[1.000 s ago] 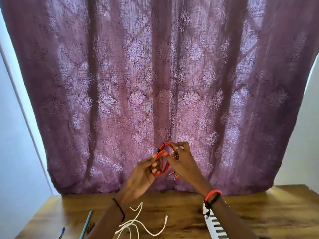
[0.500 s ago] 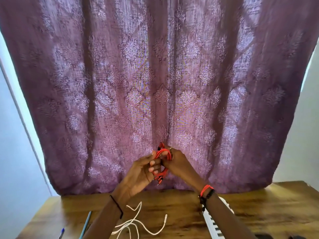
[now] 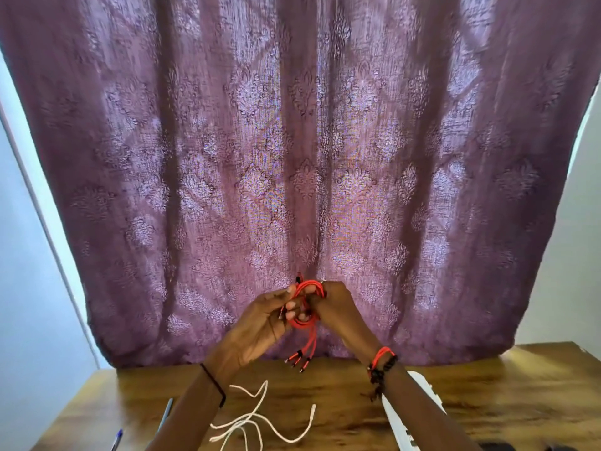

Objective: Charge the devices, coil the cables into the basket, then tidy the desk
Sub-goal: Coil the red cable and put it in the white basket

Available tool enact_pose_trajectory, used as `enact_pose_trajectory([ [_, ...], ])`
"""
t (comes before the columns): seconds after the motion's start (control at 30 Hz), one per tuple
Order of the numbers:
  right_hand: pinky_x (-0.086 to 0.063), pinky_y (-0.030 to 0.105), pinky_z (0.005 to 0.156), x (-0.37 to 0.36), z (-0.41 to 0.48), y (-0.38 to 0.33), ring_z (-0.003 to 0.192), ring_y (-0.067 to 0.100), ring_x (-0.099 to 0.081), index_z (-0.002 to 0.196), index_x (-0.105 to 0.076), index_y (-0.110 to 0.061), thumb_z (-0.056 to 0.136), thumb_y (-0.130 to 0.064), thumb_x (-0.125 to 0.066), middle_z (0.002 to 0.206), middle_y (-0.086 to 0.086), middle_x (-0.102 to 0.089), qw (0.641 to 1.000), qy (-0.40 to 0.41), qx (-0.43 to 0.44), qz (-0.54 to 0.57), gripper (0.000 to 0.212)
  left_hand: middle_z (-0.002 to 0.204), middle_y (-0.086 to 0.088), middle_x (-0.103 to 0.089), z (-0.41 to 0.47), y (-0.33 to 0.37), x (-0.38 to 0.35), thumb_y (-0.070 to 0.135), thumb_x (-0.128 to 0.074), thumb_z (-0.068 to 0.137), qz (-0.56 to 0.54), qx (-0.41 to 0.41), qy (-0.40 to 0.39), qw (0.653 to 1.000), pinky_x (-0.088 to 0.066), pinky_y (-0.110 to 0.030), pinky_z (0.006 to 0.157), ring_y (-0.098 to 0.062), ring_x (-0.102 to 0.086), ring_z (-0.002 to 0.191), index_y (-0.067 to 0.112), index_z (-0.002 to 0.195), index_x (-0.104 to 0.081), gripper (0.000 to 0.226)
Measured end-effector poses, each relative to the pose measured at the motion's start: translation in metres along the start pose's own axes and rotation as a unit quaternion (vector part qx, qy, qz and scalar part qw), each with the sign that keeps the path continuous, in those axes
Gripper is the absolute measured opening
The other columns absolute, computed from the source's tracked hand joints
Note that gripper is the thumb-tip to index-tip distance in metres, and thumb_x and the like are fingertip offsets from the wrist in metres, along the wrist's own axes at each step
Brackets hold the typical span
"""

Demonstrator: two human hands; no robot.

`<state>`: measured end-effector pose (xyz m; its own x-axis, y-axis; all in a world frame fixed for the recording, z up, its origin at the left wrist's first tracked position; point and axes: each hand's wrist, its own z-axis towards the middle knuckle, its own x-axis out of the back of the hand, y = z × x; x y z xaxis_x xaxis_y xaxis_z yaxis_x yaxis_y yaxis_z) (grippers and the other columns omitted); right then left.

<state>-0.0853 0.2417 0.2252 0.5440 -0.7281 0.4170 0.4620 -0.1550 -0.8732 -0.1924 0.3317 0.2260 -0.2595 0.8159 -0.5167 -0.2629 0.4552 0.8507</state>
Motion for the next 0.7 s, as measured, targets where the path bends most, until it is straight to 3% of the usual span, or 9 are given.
enact_pose_trajectory([
  [0.13,-0.037,0.026,0.051,0.007,0.0,-0.001,0.051,0.01,-0.047,0.055,-0.055,-0.015,0.079,-0.006,-0.062,0.052,0.001,-0.051,1.0,0.005,-0.017,-0.018,0.027,0.06,0.0,-0.059,0.002,0.003,0.007,0.008,-0.049,0.088,0.104,-0.02,0.029,0.994,-0.053,-0.016,0.06,-0.005,-0.057,0.055,0.005,0.081,-0.075,0.027],
  [0.3,-0.038,0.022,0.047,0.006,0.001,0.001,0.042,0.006,-0.047,0.05,-0.053,-0.017,0.079,-0.013,-0.067,0.041,-0.008,-0.05,0.999,-0.001,-0.037,0.012,0.032,0.072,-0.001,-0.07,0.002,0.009,0.01,0.001,-0.045,0.092,0.201,-0.052,0.021,0.978,-0.054,-0.016,0.069,-0.005,-0.064,0.066,-0.001,0.097,-0.066,0.021],
  [0.4,-0.04,0.015,0.043,0.008,0.0,-0.002,0.042,0.001,-0.052,0.057,-0.059,-0.017,0.081,-0.008,-0.066,0.037,-0.012,-0.055,0.996,-0.026,-0.053,0.068,0.026,0.063,0.005,-0.067,0.004,0.012,0.013,0.0,-0.046,0.092,0.272,-0.08,0.03,0.958,-0.052,-0.014,0.068,-0.001,-0.061,0.063,-0.003,0.098,-0.064,0.019],
  [0.5,-0.047,0.014,0.045,0.01,-0.003,-0.008,0.044,0.001,-0.057,0.066,-0.062,-0.012,0.081,0.002,-0.06,0.047,-0.008,-0.062,0.987,-0.05,-0.062,0.136,0.021,0.06,0.007,-0.065,0.005,0.014,0.016,0.0,-0.048,0.092,0.338,-0.113,0.041,0.934,-0.049,-0.013,0.069,0.0,-0.058,0.063,-0.009,0.096,-0.063,0.018],
  [0.57,-0.051,0.02,0.051,0.009,-0.005,-0.009,0.051,0.008,-0.06,0.073,-0.064,-0.01,0.079,0.005,-0.06,0.061,0.004,-0.065,0.981,-0.059,-0.071,0.17,0.016,0.06,0.008,-0.066,0.004,0.014,0.017,0.0,-0.049,0.092,0.357,-0.127,0.053,0.924,-0.047,-0.01,0.067,0.003,-0.059,0.063,-0.008,0.092,-0.064,0.017],
  [0.7,-0.046,0.029,0.062,0.009,-0.008,-0.008,0.064,0.022,-0.058,0.078,-0.061,-0.011,0.075,0.009,-0.06,0.075,0.014,-0.064,0.971,-0.061,-0.075,0.217,0.021,0.075,-0.003,-0.065,0.003,0.01,0.019,0.0,-0.048,0.092,0.376,-0.142,0.054,0.914,-0.049,-0.013,0.073,0.001,-0.061,0.068,-0.006,0.091,-0.064,0.017],
])
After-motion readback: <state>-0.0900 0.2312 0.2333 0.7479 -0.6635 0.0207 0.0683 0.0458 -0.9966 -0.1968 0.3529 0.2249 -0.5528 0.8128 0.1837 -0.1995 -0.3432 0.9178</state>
